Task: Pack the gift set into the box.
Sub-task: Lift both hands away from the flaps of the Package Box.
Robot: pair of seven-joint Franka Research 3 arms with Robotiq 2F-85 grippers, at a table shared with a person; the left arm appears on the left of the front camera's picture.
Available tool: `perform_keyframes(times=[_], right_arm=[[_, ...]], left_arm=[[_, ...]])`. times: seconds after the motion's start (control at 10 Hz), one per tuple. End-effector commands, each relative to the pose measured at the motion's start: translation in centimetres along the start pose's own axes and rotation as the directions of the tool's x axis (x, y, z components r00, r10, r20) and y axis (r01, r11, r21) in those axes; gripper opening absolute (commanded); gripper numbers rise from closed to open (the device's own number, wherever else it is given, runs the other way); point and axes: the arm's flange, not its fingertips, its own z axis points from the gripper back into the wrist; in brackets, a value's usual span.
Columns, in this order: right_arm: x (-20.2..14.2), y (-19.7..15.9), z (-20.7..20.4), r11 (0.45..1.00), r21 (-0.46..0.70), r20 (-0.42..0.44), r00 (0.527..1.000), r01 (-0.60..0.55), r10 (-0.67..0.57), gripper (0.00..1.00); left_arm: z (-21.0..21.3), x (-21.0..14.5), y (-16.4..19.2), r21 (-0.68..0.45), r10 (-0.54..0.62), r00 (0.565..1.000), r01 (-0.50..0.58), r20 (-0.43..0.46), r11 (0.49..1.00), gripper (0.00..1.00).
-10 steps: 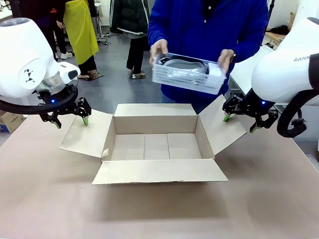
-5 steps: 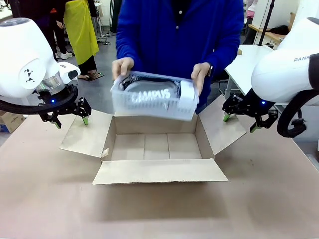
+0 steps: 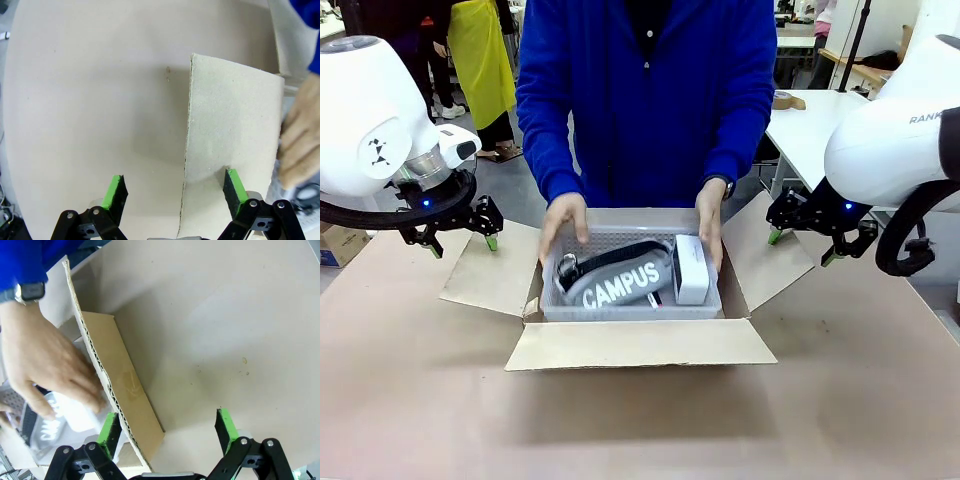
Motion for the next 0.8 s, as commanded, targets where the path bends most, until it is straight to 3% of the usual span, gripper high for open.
perform_keyframes(times=[0.0,0.7], right_arm=[[0.09,0.17,0.30,1.000,-0.019,0.008,1.000,0.016,-0.015,1.00],[0.09,0.17,0.30,1.000,-0.019,0.008,1.000,0.016,-0.015,1.00]], left_arm=[[0.20,-0.04,-0.07,0.018,0.011,1.000,-0.011,0.000,1.000,1.00],[0.20,-0.04,-0.07,0.018,0.011,1.000,-0.011,0.000,1.000,1.00]])
